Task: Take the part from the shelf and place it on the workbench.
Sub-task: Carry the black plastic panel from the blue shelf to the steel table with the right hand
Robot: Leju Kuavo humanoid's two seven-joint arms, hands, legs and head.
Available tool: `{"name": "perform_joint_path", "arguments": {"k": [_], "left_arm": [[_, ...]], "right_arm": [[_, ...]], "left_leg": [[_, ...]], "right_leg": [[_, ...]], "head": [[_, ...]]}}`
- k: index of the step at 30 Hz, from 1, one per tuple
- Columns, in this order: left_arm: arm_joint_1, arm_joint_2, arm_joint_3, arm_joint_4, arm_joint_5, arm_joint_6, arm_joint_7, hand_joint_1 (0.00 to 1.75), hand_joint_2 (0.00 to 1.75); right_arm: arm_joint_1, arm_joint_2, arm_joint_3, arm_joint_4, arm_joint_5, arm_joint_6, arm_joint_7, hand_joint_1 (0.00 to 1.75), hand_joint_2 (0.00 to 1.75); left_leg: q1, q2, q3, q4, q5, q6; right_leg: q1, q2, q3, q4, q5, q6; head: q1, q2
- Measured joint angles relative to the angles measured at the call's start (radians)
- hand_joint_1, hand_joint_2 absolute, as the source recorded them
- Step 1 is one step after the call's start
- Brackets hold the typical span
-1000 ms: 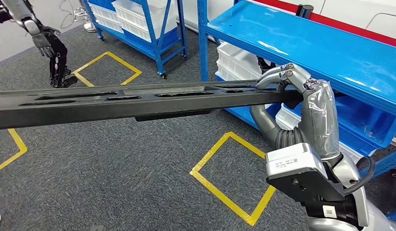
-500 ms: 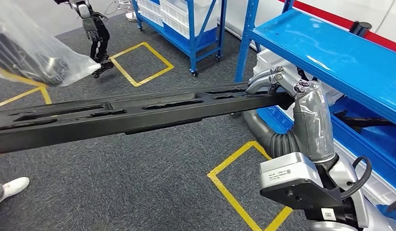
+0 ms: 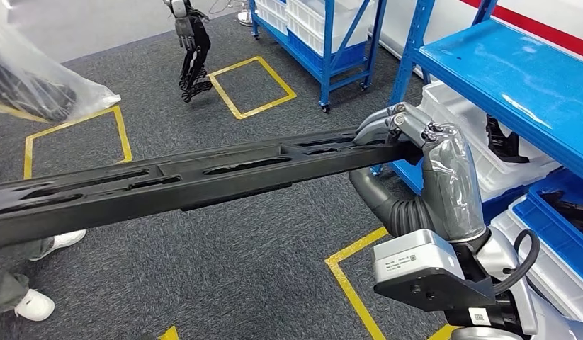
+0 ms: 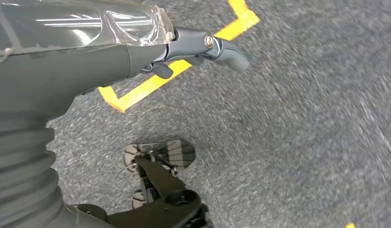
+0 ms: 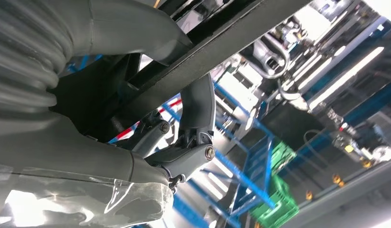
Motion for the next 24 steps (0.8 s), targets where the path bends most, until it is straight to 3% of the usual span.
{"name": "perform_joint_path", "arguments": {"k": [2,4,6,8,9,11,12,13,14,15,17,19,21,22,24], "left_arm": [[-0.002,0.000,0.001,0.000,-0.001,0.000,0.000,0.00,1.75],[-0.005,0.000,0.002,0.000,-0.003,0.000,0.000,0.00,1.75],[-0.003,0.000,0.002,0.000,-0.003,0.000,0.001,0.00,1.75],[-0.001,-0.001,0.003,0.000,-0.003,0.000,0.001,0.00,1.75],[-0.002,-0.001,0.003,0.000,-0.003,0.000,0.001,0.00,1.75],[-0.005,-0.002,0.003,0.000,-0.003,0.000,0.001,0.00,1.75],[-0.006,-0.002,0.003,0.000,-0.003,0.000,0.000,0.00,1.75],[-0.005,-0.002,0.003,0.000,-0.003,0.000,0.000,0.00,1.75],[-0.004,-0.002,0.003,0.000,-0.003,0.000,-0.001,0.00,1.75],[-0.003,-0.002,0.003,0.000,-0.003,0.000,-0.002,0.00,1.75],[-0.004,-0.002,0.003,0.000,-0.004,0.000,-0.002,0.00,1.75],[-0.003,-0.002,0.004,0.000,-0.004,0.001,-0.002,0.00,1.75],[0.001,-0.002,0.004,0.000,-0.004,0.002,-0.002,0.00,1.75],[0.004,-0.003,0.004,0.000,-0.004,0.002,-0.002,0.00,1.75],[0.004,-0.004,0.004,0.000,-0.005,0.003,-0.002,0.00,1.75]], "right_arm": [[0.001,0.000,0.000,-0.004,0.000,0.000,0.000,1.75,1.75],[0.002,0.000,0.001,-0.007,0.000,0.000,0.000,1.75,1.75],[0.004,-0.001,0.002,-0.009,0.000,0.000,0.000,1.75,1.75],[0.006,-0.001,0.002,-0.013,0.000,0.002,0.000,1.75,1.75],[0.008,-0.002,0.002,-0.014,0.000,0.002,0.000,1.75,1.75],[0.014,-0.004,0.002,-0.016,0.000,0.005,0.000,1.75,1.75],[0.018,-0.005,0.002,-0.017,0.000,0.007,0.000,1.75,1.75],[0.022,-0.005,0.002,-0.017,0.000,0.010,0.001,1.75,1.75],[0.024,-0.006,0.002,-0.017,0.000,0.012,0.001,1.75,1.75],[0.025,-0.006,0.003,-0.018,0.000,0.014,0.001,1.75,1.75],[0.025,-0.006,0.003,-0.018,0.000,0.015,0.001,1.75,1.75],[0.026,-0.007,0.003,-0.020,0.000,0.016,0.001,1.75,1.75],[0.026,-0.007,0.003,-0.022,0.000,0.017,0.001,1.75,1.75],[0.025,-0.007,0.003,-0.023,0.000,0.018,0.001,1.75,1.75],[0.023,-0.007,0.003,-0.024,0.001,0.020,0.001,1.75,1.75]], "left_leg": [[-0.010,0.045,0.065,-0.122,0.042,0.013],[-0.022,0.072,0.097,-0.189,0.057,0.026],[-0.024,0.051,0.098,-0.198,0.057,0.036],[-0.020,0.027,0.105,-0.209,0.062,0.047],[-0.017,0.015,0.110,-0.214,0.065,0.053],[-0.015,-0.011,0.112,-0.216,0.066,0.058],[-0.014,-0.025,0.112,-0.215,0.065,0.059],[-0.013,-0.040,0.113,-0.214,0.065,0.059],[-0.011,-0.055,0.113,-0.213,0.064,0.058],[-0.009,-0.070,0.114,-0.210,0.062,0.055],[-0.004,-0.099,0.111,-0.196,0.053,0.043],[-0.001,-0.122,0.101,-0.184,0.048,0.029],[0.003,-0.140,0.094,-0.185,0.051,0.018],[0.004,-0.132,0.092,-0.182,0.049,0.014],[0.002,-0.083,0.067,-0.128,0.020,0.007]], "right_leg": [[0.004,-0.016,0.007,0.000,-0.006,0.006],[0.009,-0.033,0.013,-0.001,-0.013,0.015],[0.010,-0.050,0.019,-0.005,-0.018,0.025],[0.007,-0.028,0.015,0.016,-0.039,0.032],[0.006,-0.005,-0.002,0.058,-0.064,0.035],[0.005,0.035,-0.069,0.193,-0.126,0.036],[0.005,0.042,-0.103,0.255,-0.145,0.038],[0.004,0.044,-0.125,0.285,-0.145,0.041],[0.002,0.045,-0.128,0.276,-0.125,0.043],[-0.002,0.051,-0.111,0.227,-0.087,0.046],[-0.013,0.090,-0.056,0.093,-0.017,0.053],[-0.017,0.122,-0.029,0.027,0.004,0.047],[-0.012,0.111,-0.029,0.026,0.002,0.030],[-0.011,0.100,-0.027,0.025,0.003,0.023],[-0.010,0.077,-0.023,0.022,0.004,0.009]], "head": [[0.000,0.000],[0.001,0.000],[0.002,0.000],[0.002,0.000],[0.004,0.000],[0.007,0.000],[0.009,0.000],[0.009,0.000],[0.009,0.000],[0.009,0.000],[0.010,0.000],[0.011,0.000],[0.011,0.000],[0.011,0.000],[0.006,0.000]]}}
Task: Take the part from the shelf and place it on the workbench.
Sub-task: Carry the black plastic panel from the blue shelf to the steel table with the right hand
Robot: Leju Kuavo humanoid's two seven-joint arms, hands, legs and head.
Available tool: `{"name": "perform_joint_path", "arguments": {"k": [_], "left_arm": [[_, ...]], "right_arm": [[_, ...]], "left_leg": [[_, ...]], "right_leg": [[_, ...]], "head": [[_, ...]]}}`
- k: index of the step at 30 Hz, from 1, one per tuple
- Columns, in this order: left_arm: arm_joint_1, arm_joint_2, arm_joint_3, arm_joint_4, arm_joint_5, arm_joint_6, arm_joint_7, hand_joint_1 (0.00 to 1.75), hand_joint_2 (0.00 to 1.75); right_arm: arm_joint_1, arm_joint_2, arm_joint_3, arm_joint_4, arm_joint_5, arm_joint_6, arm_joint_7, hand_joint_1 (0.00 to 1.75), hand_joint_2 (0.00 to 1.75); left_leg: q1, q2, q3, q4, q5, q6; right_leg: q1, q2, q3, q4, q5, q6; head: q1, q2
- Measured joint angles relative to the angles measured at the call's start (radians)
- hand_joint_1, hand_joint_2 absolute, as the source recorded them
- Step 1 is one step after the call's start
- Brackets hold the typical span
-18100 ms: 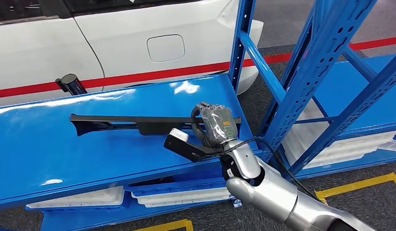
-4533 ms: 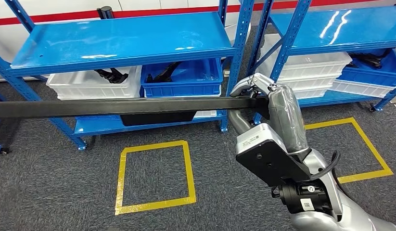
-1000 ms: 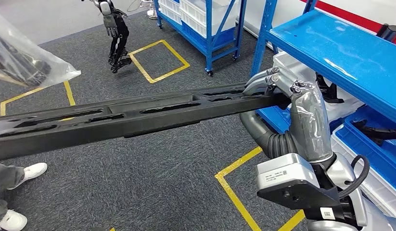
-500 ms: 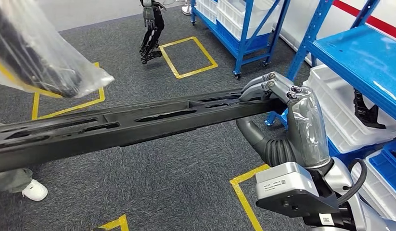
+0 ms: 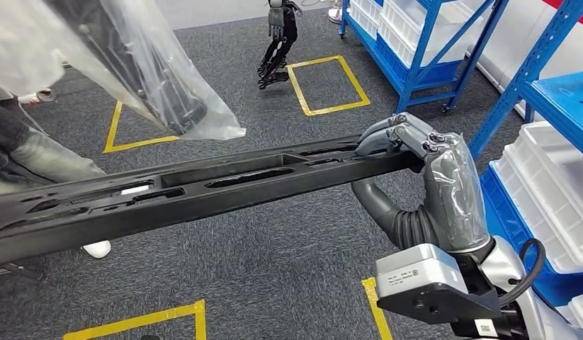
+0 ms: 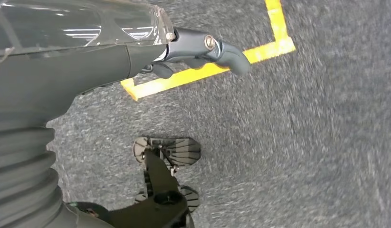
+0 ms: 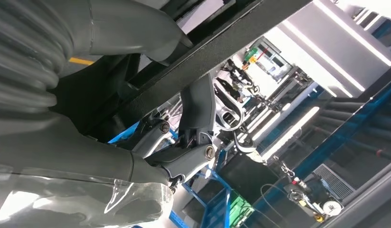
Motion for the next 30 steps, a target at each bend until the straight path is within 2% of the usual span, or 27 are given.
{"name": "perform_joint_path", "arguments": {"k": [1,2,3,4,5,6,7,9,10,11,13,15,17,18,19,20,21,22,24,25,26,28,29,30], "left_arm": [[-0.003,-0.001,0.000,0.000,0.000,0.000,0.000,0.00,1.75],[-0.005,-0.001,0.000,0.000,0.000,0.001,0.001,0.00,1.75],[-0.006,-0.001,0.000,0.000,-0.001,0.001,0.001,0.00,1.75],[-0.006,-0.002,0.000,0.000,-0.001,0.001,0.001,0.00,1.75],[-0.004,-0.002,0.000,0.000,-0.002,0.001,0.002,0.00,1.75],[-0.004,-0.002,0.000,0.000,-0.002,0.001,0.002,0.00,1.75],[-0.004,-0.002,0.000,0.000,-0.003,0.001,0.002,0.00,1.75],[-0.008,-0.002,0.000,0.000,-0.005,0.002,0.002,0.00,1.75],[-0.010,-0.002,0.000,0.000,-0.006,0.002,0.002,0.00,1.75],[-0.011,-0.002,0.000,0.000,-0.006,0.002,0.002,0.00,1.75],[-0.009,0.000,0.000,0.000,-0.006,0.003,0.002,0.00,1.75],[-0.007,0.000,0.000,0.000,-0.007,0.003,0.002,0.00,1.75],[-0.012,-0.001,0.000,0.000,-0.009,0.003,0.003,0.00,1.75],[-0.015,-0.001,0.000,0.000,-0.009,0.003,0.003,0.00,1.75],[-0.017,-0.001,0.000,0.000,-0.010,0.003,0.003,0.00,1.75],[-0.017,-0.002,0.000,0.000,-0.010,0.003,0.004,0.00,1.75],[-0.016,-0.002,0.000,0.000,-0.010,0.003,0.004,0.00,1.75],[-0.016,-0.002,0.000,0.000,-0.010,0.003,0.005,0.00,1.75],[-0.016,-0.002,0.000,0.000,-0.011,0.003,0.006,0.00,1.75],[-0.017,-0.002,0.000,0.000,-0.012,0.003,0.007,0.00,1.75],[-0.016,-0.002,0.000,0.000,-0.012,0.003,0.008,0.00,1.75],[-0.009,-0.002,0.000,0.000,-0.012,0.002,0.011,0.00,1.75],[-0.006,-0.002,0.000,0.000,-0.012,0.002,0.012,0.00,1.75],[-0.004,-0.003,-0.001,0.000,-0.012,0.001,0.012,0.00,1.75]], "right_arm": [[0.000,0.000,0.000,0.000,0.000,0.001,0.000,1.75,1.75],[0.000,0.000,0.000,0.000,0.000,0.003,0.000,1.75,1.75],[0.001,0.000,0.000,0.000,0.000,0.005,0.000,1.75,1.75],[0.001,0.000,0.001,0.000,0.001,0.007,0.000,1.75,1.75],[0.001,0.000,0.001,0.000,0.001,0.008,0.000,1.75,1.75],[0.001,0.000,0.001,0.000,0.001,0.009,0.000,1.75,1.75],[0.001,0.000,0.001,-0.001,0.002,0.010,0.000,1.75,1.75],[0.001,0.000,0.000,-0.003,0.003,0.010,0.000,1.75,1.75],[0.001,0.000,0.000,-0.004,0.003,0.010,0.001,1.75,1.75],[0.001,0.000,0.000,-0.005,0.004,0.010,0.001,1.75,1.75],[0.001,0.000,0.000,-0.006,0.006,0.010,0.002,1.75,1.75],[0.000,-0.001,-0.001,-0.008,0.007,0.010,0.003,1.75,1.75],[0.000,-0.002,-0.001,-0.008,0.007,0.010,0.003,1.75,1.75],[0.000,-0.003,-0.001,-0.008,0.007,0.010,0.003,1.75,1.75],[0.002,-0.003,-0.001,-0.008,0.007,0.010,0.003,1.75,1.75],[0.002,-0.003,0.000,-0.008,0.007,0.010,0.004,1.75,1.75],[0.003,-0.003,0.000,-0.008,0.007,0.010,0.004,1.75,1.75],[0.003,-0.003,0.000,-0.008,0.007,0.010,0.004,1.75,1.75],[0.003,-0.003,0.000,-0.008,0.007,0.011,0.003,1.75,1.75],[0.003,-0.003,0.000,-0.008,0.007,0.011,0.003,1.75,1.75],[0.003,-0.004,0.000,-0.008,0.007,0.011,0.003,1.75,1.75],[0.002,-0.003,0.000,-0.008,0.008,0.012,0.003,1.75,1.75],[0.001,-0.003,0.000,-0.008,0.008,0.012,0.003,1.75,1.75],[0.001,-0.003,0.000,-0.008,0.008,0.012,0.003,1.75,1.75]], "left_leg": [[-0.002,0.033,-0.028,0.060,-0.028,-0.002],[-0.002,0.053,-0.064,0.132,-0.059,-0.004],[-0.002,0.062,-0.098,0.199,-0.082,-0.005],[-0.002,0.066,-0.120,0.241,-0.093,-0.004],[-0.003,0.068,-0.122,0.243,-0.085,-0.002],[-0.005,0.073,-0.102,0.204,-0.062,0.003],[-0.010,0.085,-0.065,0.135,-0.031,0.011],[-0.030,0.129,0.006,-0.004,0.013,0.028],[-0.038,0.143,0.024,-0.041,0.021,0.035],[-0.044,0.145,0.028,-0.056,0.022,0.039],[-0.043,0.121,0.032,-0.067,0.029,0.046],[-0.035,0.097,0.047,-0.086,0.038,0.055],[-0.029,0.072,0.055,-0.094,0.042,0.061],[-0.028,0.059,0.055,-0.094,0.042,0.062],[-0.027,0.044,0.055,-0.093,0.042,0.062],[-0.025,0.030,0.055,-0.092,0.042,0.062],[-0.023,0.015,0.055,-0.089,0.041,0.060],[-0.019,0.000,0.055,-0.085,0.038,0.056],[-0.013,-0.027,0.049,-0.067,0.029,0.042],[-0.012,-0.038,0.043,-0.060,0.025,0.035],[-0.010,-0.048,0.038,-0.057,0.024,0.028],[-0.005,-0.062,0.032,-0.058,0.025,0.018],[-0.005,-0.049,0.028,-0.051,0.020,0.013],[-0.005,-0.026,0.017,-0.027,0.007,0.009]], "right_leg": [[0.003,-0.011,0.002,0.000,-0.001,-0.004],[0.005,-0.023,0.003,0.000,-0.003,-0.008],[0.008,-0.035,0.004,0.000,-0.005,-0.011],[0.011,-0.048,0.005,0.000,-0.007,-0.013],[0.014,-0.060,0.006,0.000,-0.008,-0.014],[0.016,-0.071,0.008,0.000,-0.010,-0.015],[0.018,-0.081,0.011,0.000,-0.012,-0.015],[0.022,-0.102,0.017,-0.001,-0.017,-0.010],[0.023,-0.112,0.019,-0.002,-0.020,-0.007],[0.024,-0.122,0.020,-0.003,-0.022,-0.003],[0.022,-0.133,0.027,-0.008,-0.026,0.006],[0.021,-0.095,0.023,0.016,-0.044,0.013],[0.020,-0.044,-0.026,0.119,-0.095,0.016],[0.020,-0.035,-0.063,0.185,-0.120,0.018],[0.019,-0.033,-0.093,0.236,-0.134,0.021],[0.017,-0.033,-0.108,0.252,-0.127,0.024],[0.014,-0.031,-0.105,0.231,-0.102,0.027],[0.010,-0.023,-0.084,0.176,-0.065,0.031],[-0.003,0.025,-0.031,0.055,-0.010,0.038],[-0.005,0.043,-0.016,0.020,0.001,0.037],[-0.005,0.052,-0.010,0.007,0.000,0.032],[0.002,0.032,-0.009,0.005,0.001,0.015],[0.002,0.022,-0.007,0.004,0.001,0.007],[0.003,0.011,-0.005,0.003,0.002,0.000]], "head": [[-0.003,0.000],[-0.005,0.000],[-0.005,0.000],[-0.006,0.000],[-0.006,0.000],[-0.006,0.000],[-0.006,0.000],[-0.006,0.000],[-0.006,0.000],[-0.006,0.000],[-0.006,0.000],[-0.004,0.000],[0.000,0.000],[0.002,0.000],[0.002,0.000],[0.003,0.000],[0.003,0.000],[0.003,0.000],[0.004,0.000],[0.004,0.000],[0.004,0.000],[0.004,0.000],[0.003,0.000],[0.001,0.000]]}}
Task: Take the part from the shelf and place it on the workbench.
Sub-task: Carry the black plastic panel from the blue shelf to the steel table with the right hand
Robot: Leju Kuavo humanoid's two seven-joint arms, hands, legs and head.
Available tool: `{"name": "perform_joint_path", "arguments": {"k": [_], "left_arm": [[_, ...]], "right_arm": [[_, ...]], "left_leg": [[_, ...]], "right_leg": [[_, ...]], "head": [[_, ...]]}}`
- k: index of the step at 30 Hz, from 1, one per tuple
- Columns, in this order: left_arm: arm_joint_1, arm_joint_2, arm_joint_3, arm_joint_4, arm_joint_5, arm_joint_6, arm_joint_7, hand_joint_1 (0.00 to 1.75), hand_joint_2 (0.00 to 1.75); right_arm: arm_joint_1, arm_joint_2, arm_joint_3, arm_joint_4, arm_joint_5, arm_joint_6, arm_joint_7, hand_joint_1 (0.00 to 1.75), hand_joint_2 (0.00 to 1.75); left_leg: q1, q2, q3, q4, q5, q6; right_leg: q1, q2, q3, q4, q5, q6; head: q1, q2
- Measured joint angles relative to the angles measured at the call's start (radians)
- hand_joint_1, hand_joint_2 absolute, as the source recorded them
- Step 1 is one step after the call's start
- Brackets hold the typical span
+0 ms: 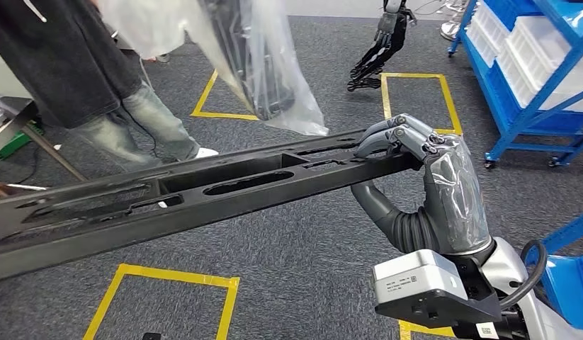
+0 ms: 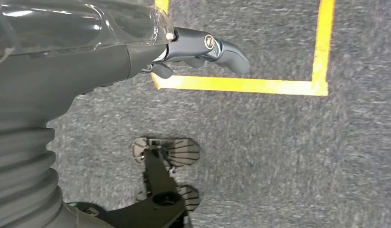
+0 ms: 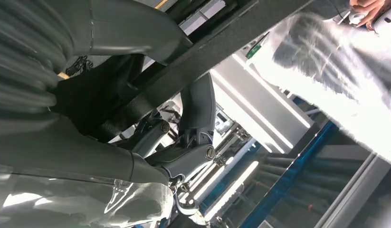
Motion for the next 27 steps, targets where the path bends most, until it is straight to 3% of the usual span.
{"name": "perform_joint_path", "arguments": {"k": [2,4,5,6,7,9,11,13,14,16,18,19,20,21,23,24,26,27], "left_arm": [[-0.002,-0.001,0.000,0.000,0.001,0.000,0.000,0.00,1.75],[-0.004,-0.001,0.000,0.000,0.002,-0.001,0.000,0.00,1.75],[-0.003,-0.002,0.000,0.000,0.003,-0.001,0.000,0.00,1.75],[-0.001,-0.002,0.000,0.000,0.003,-0.002,0.000,0.00,1.75],[0.000,-0.002,0.000,0.000,0.004,-0.002,0.000,0.00,1.75],[-0.002,-0.002,0.000,0.000,0.006,-0.002,0.000,0.00,1.75],[-0.005,-0.002,0.000,0.000,0.007,-0.002,0.000,0.00,1.75],[-0.005,0.000,0.000,0.000,0.007,-0.002,0.000,0.00,1.75],[-0.003,0.000,0.000,0.000,0.007,-0.002,0.000,0.00,1.75],[-0.003,0.001,0.001,0.000,0.006,-0.001,0.001,0.00,1.75],[-0.006,0.000,0.001,0.000,0.005,-0.001,0.001,0.00,1.75],[-0.007,0.000,0.001,0.000,0.005,-0.001,0.001,0.00,1.75],[-0.006,0.000,0.001,0.000,0.005,-0.001,0.002,0.00,1.75],[-0.005,0.000,0.001,0.000,0.005,-0.001,0.002,0.00,1.75],[-0.002,0.000,0.001,0.000,0.003,-0.001,0.003,0.00,1.75],[-0.003,0.000,0.001,0.000,0.003,-0.001,0.003,0.00,1.75],[-0.003,0.000,0.001,0.000,0.003,-0.001,0.004,0.00,1.75],[-0.002,0.000,0.001,0.000,0.003,-0.001,0.004,0.00,1.75]], "right_arm": [[0.001,0.000,0.000,0.000,0.000,0.000,0.000,1.75,1.75],[0.002,0.000,0.000,0.000,0.000,0.000,0.000,1.75,1.75],[0.002,0.000,0.000,0.000,0.000,0.000,0.000,1.75,1.75],[0.002,0.000,0.001,0.000,0.000,0.000,0.000,1.75,1.75],[0.002,0.000,0.001,0.000,0.000,0.000,0.000,1.75,1.75],[0.002,0.000,0.000,-0.001,0.000,0.000,0.000,1.75,1.75],[0.003,0.000,0.000,-0.002,0.000,0.000,0.000,1.75,1.75],[0.003,0.000,0.000,-0.004,0.000,0.000,0.000,1.75,1.75],[0.003,0.000,0.000,-0.005,0.000,0.001,0.000,1.75,1.75],[0.003,-0.001,-0.001,-0.008,0.000,0.002,0.000,1.75,1.75],[0.006,-0.002,-0.001,-0.008,0.000,0.003,0.001,1.75,1.75],[0.008,-0.002,-0.001,-0.008,-0.001,0.004,0.001,1.75,1.75],[0.010,-0.003,-0.001,-0.008,-0.001,0.005,0.002,1.75,1.75],[0.011,-0.003,-0.001,-0.008,-0.001,0.006,0.002,1.75,1.75],[0.011,-0.004,-0.001,-0.008,-0.001,0.008,0.003,1.75,1.75],[0.012,-0.004,-0.001,-0.008,-0.001,0.008,0.003,1.75,1.75],[0.013,-0.004,-0.001,-0.008,-0.002,0.010,0.004,1.75,1.75],[0.014,-0.004,0.000,-0.009,-0.002,0.010,0.004,1.75,1.75]], "left_leg": [[-0.002,0.063,-0.053,0.113,-0.054,-0.006],[0.000,0.088,-0.122,0.247,-0.104,-0.008],[0.000,0.091,-0.139,0.276,-0.107,-0.007],[-0.001,0.093,-0.135,0.264,-0.093,-0.004],[-0.004,0.100,-0.108,0.211,-0.065,0.001],[-0.021,0.145,-0.030,0.062,-0.006,0.018],[-0.039,0.174,0.009,-0.019,0.016,0.032],[-0.044,0.155,0.011,-0.030,0.015,0.039],[-0.042,0.143,0.017,-0.038,0.018,0.043],[-0.033,0.119,0.032,-0.056,0.027,0.051],[-0.026,0.095,0.039,-0.061,0.030,0.057],[-0.025,0.081,0.039,-0.061,0.029,0.059],[-0.024,0.066,0.039,-0.060,0.028,0.058],[-0.022,0.051,0.040,-0.059,0.027,0.057],[-0.014,0.019,0.042,-0.052,0.022,0.049],[-0.012,0.004,0.040,-0.045,0.017,0.042],[-0.010,-0.022,0.031,-0.032,0.010,0.027],[-0.008,-0.034,0.026,-0.030,0.010,0.022]], "right_leg": [[0.004,-0.023,0.004,-0.001,-0.002,-0.010],[0.010,-0.050,0.007,-0.001,-0.006,-0.015],[0.012,-0.063,0.008,-0.001,-0.008,-0.017],[0.015,-0.076,0.010,-0.001,-0.011,-0.017],[0.016,-0.088,0.013,-0.001,-0.013,-0.017],[0.020,-0.110,0.022,-0.001,-0.020,-0.013],[0.022,-0.131,0.028,-0.003,-0.027,-0.006],[0.021,-0.151,0.035,-0.007,-0.032,0.003],[0.019,-0.147,0.039,-0.006,-0.036,0.007],[0.018,-0.101,0.024,0.039,-0.067,0.013],[0.016,-0.051,-0.040,0.163,-0.125,0.016],[0.015,-0.044,-0.078,0.228,-0.148,0.018],[0.014,-0.042,-0.105,0.268,-0.153,0.021],[0.012,-0.042,-0.114,0.270,-0.137,0.024],[0.004,-0.025,-0.074,0.162,-0.060,0.031],[-0.002,0.000,-0.044,0.091,-0.027,0.035],[-0.010,0.040,-0.008,0.007,0.002,0.034],[-0.008,0.044,-0.005,0.000,0.000,0.029]], "head": [[-0.004,0.000],[-0.006,0.000],[-0.007,0.000],[-0.007,0.000],[-0.007,0.000],[-0.007,0.000],[-0.007,0.000],[-0.007,0.000],[-0.007,0.000],[-0.006,0.000],[-0.003,0.000],[-0.002,0.000],[-0.002,0.000],[-0.002,0.000],[-0.002,0.000],[-0.002,0.000],[-0.001,0.000],[-0.001,0.000]]}}
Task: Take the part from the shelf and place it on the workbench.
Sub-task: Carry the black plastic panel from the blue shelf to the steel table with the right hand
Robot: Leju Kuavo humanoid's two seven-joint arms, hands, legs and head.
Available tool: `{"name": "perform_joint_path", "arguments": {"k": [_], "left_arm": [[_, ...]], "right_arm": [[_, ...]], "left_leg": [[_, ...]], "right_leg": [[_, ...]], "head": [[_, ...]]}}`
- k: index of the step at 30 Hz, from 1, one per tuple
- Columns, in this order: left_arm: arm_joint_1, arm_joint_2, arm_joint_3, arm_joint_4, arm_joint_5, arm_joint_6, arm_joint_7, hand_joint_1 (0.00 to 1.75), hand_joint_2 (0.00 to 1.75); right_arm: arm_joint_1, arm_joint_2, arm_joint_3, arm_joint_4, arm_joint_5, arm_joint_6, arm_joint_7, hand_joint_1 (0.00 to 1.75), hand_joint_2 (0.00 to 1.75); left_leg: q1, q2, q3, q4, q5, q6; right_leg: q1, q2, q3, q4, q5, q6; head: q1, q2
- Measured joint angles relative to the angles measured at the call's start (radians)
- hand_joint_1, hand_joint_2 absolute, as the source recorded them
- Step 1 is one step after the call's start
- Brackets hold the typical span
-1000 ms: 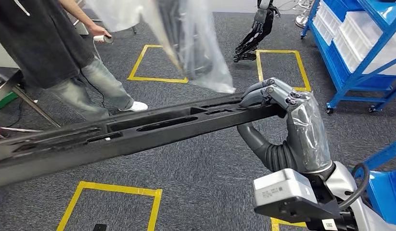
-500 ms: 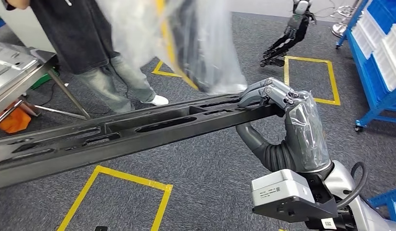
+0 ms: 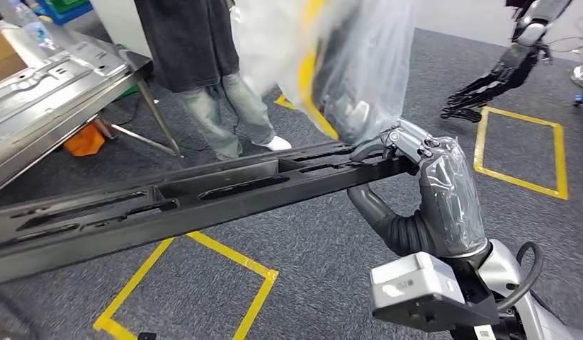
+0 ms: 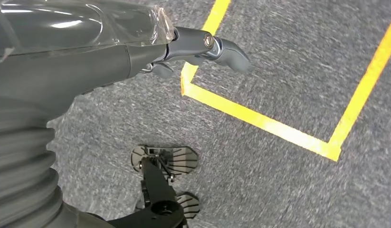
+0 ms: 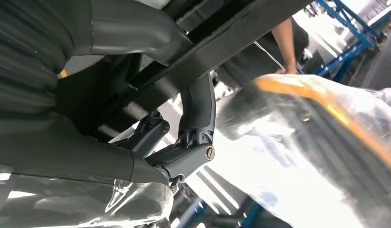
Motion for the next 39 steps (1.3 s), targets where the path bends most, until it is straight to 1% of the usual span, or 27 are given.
{"name": "perform_joint_path", "arguments": {"k": [1,2,4,6,8,9,10,11,13,15,17,18,19,21,23,24,25,26,28,30,32,33,35,36,37,38,39], "left_arm": [[0.003,0.000,0.000,0.000,0.000,0.000,0.000,0.00,1.75],[0.006,0.000,0.000,0.000,0.000,0.000,0.000,0.00,1.75],[0.008,-0.001,-0.001,0.000,0.000,0.000,0.000,0.00,1.75],[0.004,-0.001,0.000,0.000,0.000,0.000,0.000,0.00,1.75],[0.003,-0.002,0.000,0.000,-0.001,0.000,0.000,0.00,1.75],[0.005,-0.002,-0.001,0.000,-0.001,0.000,0.000,0.00,1.75],[0.006,-0.002,-0.001,0.000,-0.001,-0.001,0.000,0.00,1.75],[0.007,-0.002,-0.001,0.000,-0.001,-0.001,0.000,0.00,1.75],[0.005,-0.002,-0.001,0.000,-0.002,0.000,0.001,0.00,1.75],[0.002,-0.001,-0.001,0.000,-0.003,0.000,0.003,0.00,1.75],[0.003,0.000,-0.001,0.000,-0.003,0.000,0.005,0.00,1.75],[0.004,0.001,-0.001,0.000,-0.003,0.000,0.005,0.00,1.75],[0.004,0.001,-0.001,0.000,-0.004,0.000,0.006,0.00,1.75],[-0.001,0.001,-0.001,0.000,-0.005,0.000,0.010,0.00,1.75],[-0.004,0.001,0.000,0.000,-0.007,0.001,0.014,0.00,1.75],[-0.003,0.001,0.000,0.000,-0.008,0.001,0.015,0.00,1.75],[-0.001,0.001,0.000,0.000,-0.009,0.001,0.016,0.00,1.75],[0.000,0.001,0.000,0.000,-0.010,0.001,0.016,0.00,1.75],[-0.001,0.001,0.000,0.000,-0.012,0.002,0.016,0.00,1.75],[-0.001,0.002,0.000,0.000,-0.014,0.002,0.016,0.00,1.75],[0.002,0.004,0.000,0.000,-0.015,0.003,0.017,0.00,1.75],[0.004,0.005,-0.001,0.000,-0.016,0.003,0.018,0.00,1.75],[0.002,0.006,-0.002,0.000,-0.019,0.003,0.019,0.00,1.75],[-0.001,0.006,-0.002,0.000,-0.020,0.003,0.020,0.00,1.75],[-0.004,0.007,-0.002,0.000,-0.021,0.003,0.021,0.00,1.75],[-0.005,0.007,-0.002,0.000,-0.021,0.003,0.022,0.00,1.75],[-0.004,0.007,-0.002,0.000,-0.021,0.002,0.023,0.00,1.75]], "right_arm": [[0.000,0.000,0.000,0.000,0.000,0.000,0.000,1.75,1.75],[-0.001,0.000,0.000,0.000,0.000,0.000,0.001,1.75,1.75],[-0.002,0.001,0.000,0.000,0.000,0.001,0.000,1.75,1.75],[-0.002,0.001,0.000,-0.001,0.001,0.001,0.000,1.75,1.75],[-0.001,0.001,0.000,-0.001,0.000,0.001,0.000,1.75,1.75],[0.000,0.001,0.001,-0.001,0.000,0.000,0.000,1.75,1.75],[0.000,0.001,0.001,-0.001,-0.001,0.000,0.000,1.75,1.75],[0.001,0.001,0.000,-0.001,-0.001,0.000,0.000,1.75,1.75],[0.001,0.001,-0.001,-0.002,-0.001,-0.001,0.000,1.75,1.75],[0.002,0.001,-0.001,-0.002,-0.003,-0.002,0.001,1.75,1.75],[0.003,0.001,-0.001,-0.002,-0.004,-0.003,0.001,1.75,1.75],[0.002,0.002,-0.002,-0.002,-0.005,-0.003,0.001,1.75,1.75],[0.002,0.002,-0.002,-0.002,-0.005,-0.003,0.000,1.75,1.75],[0.003,0.002,-0.002,-0.002,-0.006,-0.005,-0.004,1.75,1.75],[0.006,0.003,0.001,-0.001,-0.007,-0.006,-0.008,1.75,1.75],[0.007,0.003,0.003,0.000,-0.008,-0.007,-0.010,1.75,1.75],[0.008,0.004,0.005,0.001,-0.008,-0.007,-0.011,1.75,1.75],[0.009,0.005,0.007,0.002,-0.007,-0.007,-0.013,1.75,1.75],[0.008,0.007,0.011,0.005,-0.006,-0.007,-0.017,1.75,1.75],[0.007,0.012,0.017,0.008,-0.004,-0.006,-0.021,1.75,1.75],[0.005,0.019,0.023,0.012,0.000,-0.006,-0.023,1.75,1.75],[0.002,0.024,0.026,0.014,0.001,-0.005,-0.025,1.75,1.75],[-0.003,0.036,0.031,0.018,0.003,-0.003,-0.029,1.75,1.75],[-0.004,0.042,0.034,0.019,0.003,-0.003,-0.031,1.75,1.75],[-0.005,0.047,0.037,0.021,0.004,-0.003,-0.035,1.75,1.75],[-0.005,0.052,0.041,0.024,0.003,-0.003,-0.038,1.75,1.75],[-0.005,0.058,0.044,0.027,0.003,-0.003,-0.041,1.75,1.75]], "left_leg": [[0.003,-0.012,-0.004,-0.002,0.002,-0.005],[0.004,-0.010,-0.007,0.000,0.001,-0.009],[0.003,0.041,-0.032,0.049,-0.025,-0.017],[0.002,0.107,-0.096,0.176,-0.081,-0.024],[0.004,0.125,-0.160,0.295,-0.119,-0.027],[0.004,0.128,-0.169,0.308,-0.114,-0.026],[0.004,0.131,-0.155,0.276,-0.092,-0.024],[0.001,0.142,-0.121,0.210,-0.060,-0.019],[-0.012,0.189,-0.047,0.067,-0.009,-0.007],[-0.026,0.213,-0.020,0.009,-0.001,0.004],[-0.026,0.190,-0.016,0.001,0.000,0.012],[-0.023,0.177,-0.009,-0.006,0.003,0.017],[-0.019,0.165,-0.001,-0.012,0.006,0.023],[-0.015,0.137,0.008,-0.018,0.010,0.032],[-0.013,0.106,0.009,-0.017,0.009,0.036],[-0.013,0.089,0.010,-0.017,0.008,0.036],[-0.012,0.072,0.012,-0.016,0.007,0.034],[-0.010,0.055,0.014,-0.015,0.006,0.032],[-0.007,0.023,0.013,-0.007,0.000,0.022],[-0.006,0.000,0.004,-0.002,-0.003,0.010],[-0.003,-0.019,-0.002,-0.004,-0.002,-0.001],[-0.002,-0.010,-0.006,0.002,-0.006,-0.006],[-0.003,0.047,-0.036,0.065,-0.040,-0.017],[-0.004,0.085,-0.067,0.127,-0.069,-0.022],[-0.002,0.108,-0.105,0.200,-0.099,-0.027],[0.000,0.119,-0.139,0.262,-0.119,-0.030],[0.001,0.125,-0.160,0.296,-0.125,-0.031]], "right_leg": [[0.002,-0.013,0.000,0.000,0.001,-0.008],[0.004,-0.027,0.001,-0.001,0.001,-0.016],[0.005,-0.056,0.007,-0.004,0.001,-0.029],[0.010,-0.084,0.011,-0.005,-0.002,-0.037],[0.015,-0.113,0.013,-0.005,-0.007,-0.041],[0.016,-0.127,0.014,-0.005,-0.009,-0.041],[0.018,-0.140,0.017,-0.005,-0.012,-0.041],[0.019,-0.152,0.021,-0.005,-0.015,-0.040],[0.023,-0.174,0.030,-0.005,-0.022,-0.034],[0.025,-0.193,0.037,-0.007,-0.029,-0.025],[0.025,-0.209,0.044,-0.010,-0.036,-0.015],[0.023,-0.197,0.047,-0.005,-0.042,-0.011],[0.022,-0.172,0.041,0.017,-0.056,-0.009],[0.020,-0.111,-0.012,0.127,-0.108,-0.007],[0.020,-0.090,-0.088,0.256,-0.148,-0.005],[0.020,-0.088,-0.109,0.278,-0.143,-0.004],[0.019,-0.087,-0.110,0.259,-0.116,-0.003],[0.017,-0.079,-0.091,0.201,-0.074,-0.003],[0.010,-0.028,-0.038,0.061,-0.001,-0.002],[0.007,0.005,-0.015,0.000,0.018,-0.008],[0.010,-0.017,-0.013,-0.003,0.018,-0.021],[0.010,-0.029,-0.012,-0.005,0.018,-0.028],[0.009,-0.056,-0.008,-0.008,0.018,-0.039],[0.012,-0.069,-0.006,-0.008,0.016,-0.043],[0.015,-0.082,-0.005,-0.008,0.014,-0.046],[0.016,-0.096,-0.004,-0.008,0.012,-0.048],[0.017,-0.110,-0.003,-0.008,0.010,-0.048]], "head": [[0.000,0.000],[0.000,0.000],[-0.005,0.000],[-0.009,0.000],[-0.010,0.000],[-0.010,0.000],[-0.010,0.000],[-0.010,0.000],[-0.010,0.000],[-0.010,0.000],[-0.011,0.000],[-0.010,0.000],[-0.010,0.000],[-0.006,0.000],[-0.003,0.000],[-0.003,0.000],[-0.003,0.000],[-0.003,0.000],[-0.002,0.000],[-0.002,0.000],[-0.003,0.000],[-0.004,0.000],[-0.010,0.000],[-0.013,0.000],[-0.015,0.000],[-0.016,0.000],[-0.016,0.000]]}}
